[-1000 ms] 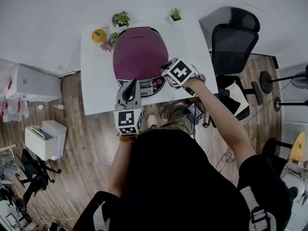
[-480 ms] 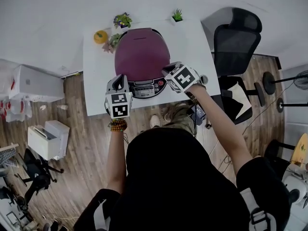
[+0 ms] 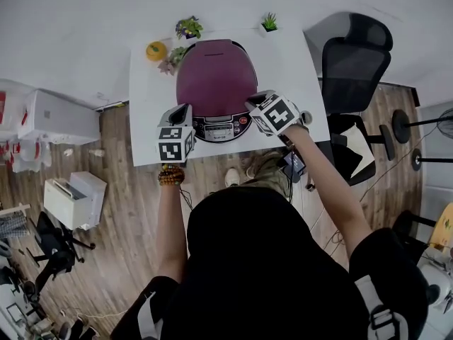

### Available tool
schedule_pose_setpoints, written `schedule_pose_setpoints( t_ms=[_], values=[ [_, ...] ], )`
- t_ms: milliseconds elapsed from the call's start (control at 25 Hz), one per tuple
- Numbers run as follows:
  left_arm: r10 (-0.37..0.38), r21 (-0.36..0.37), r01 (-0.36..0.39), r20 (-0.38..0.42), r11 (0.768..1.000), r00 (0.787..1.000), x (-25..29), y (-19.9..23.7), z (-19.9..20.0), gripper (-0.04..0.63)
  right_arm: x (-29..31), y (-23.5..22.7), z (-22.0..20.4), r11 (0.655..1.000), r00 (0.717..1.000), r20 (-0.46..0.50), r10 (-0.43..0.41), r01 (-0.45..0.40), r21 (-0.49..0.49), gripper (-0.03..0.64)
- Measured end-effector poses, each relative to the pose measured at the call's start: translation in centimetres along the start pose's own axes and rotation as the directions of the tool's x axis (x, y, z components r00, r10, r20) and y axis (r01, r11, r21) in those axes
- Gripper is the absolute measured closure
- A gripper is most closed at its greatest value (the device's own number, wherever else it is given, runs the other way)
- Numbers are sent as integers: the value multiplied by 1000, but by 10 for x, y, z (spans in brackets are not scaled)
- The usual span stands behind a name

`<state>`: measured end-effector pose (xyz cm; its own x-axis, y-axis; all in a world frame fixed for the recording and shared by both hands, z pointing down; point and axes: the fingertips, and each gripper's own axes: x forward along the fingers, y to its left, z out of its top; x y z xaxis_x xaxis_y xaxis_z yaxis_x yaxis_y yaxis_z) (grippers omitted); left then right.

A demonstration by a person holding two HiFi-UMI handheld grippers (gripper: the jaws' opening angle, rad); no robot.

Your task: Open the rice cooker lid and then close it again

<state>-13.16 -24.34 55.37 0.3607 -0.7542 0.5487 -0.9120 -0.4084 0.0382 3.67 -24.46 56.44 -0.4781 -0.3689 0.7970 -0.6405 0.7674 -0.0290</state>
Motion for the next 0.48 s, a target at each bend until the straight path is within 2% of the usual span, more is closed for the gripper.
schedule_pose_setpoints(
  t_ms=[80, 160, 240, 320, 400, 480],
  values=[
    [-16, 0, 16, -7, 1000, 1000, 0, 1, 0, 572, 0, -1, -1, 1000, 1000, 15, 21, -21, 15, 571],
    [18, 36, -17, -13, 999, 1000, -3, 4, 1, 572, -1, -1, -1, 997, 998, 36, 53, -55, 46, 571],
    [50, 40, -51, 23, 998, 998, -9, 7, 11, 572, -5, -3, 2, 996, 996, 71, 52, -57, 63, 571],
    [53, 4, -53, 88, 999, 995, -19, 8, 27, 572, -15, -9, 16, 999, 990, 140, 7, -13, 41, 569],
    [59, -13, -57, 149, 998, 987, -30, 9, 46, 572, -31, -14, 38, 999, 971, 238, -27, 21, 29, 569],
    [74, -14, -72, 201, 997, 977, -40, 8, 65, 572, -50, -15, 62, 999, 940, 339, -51, 42, 35, 569]
  ],
)
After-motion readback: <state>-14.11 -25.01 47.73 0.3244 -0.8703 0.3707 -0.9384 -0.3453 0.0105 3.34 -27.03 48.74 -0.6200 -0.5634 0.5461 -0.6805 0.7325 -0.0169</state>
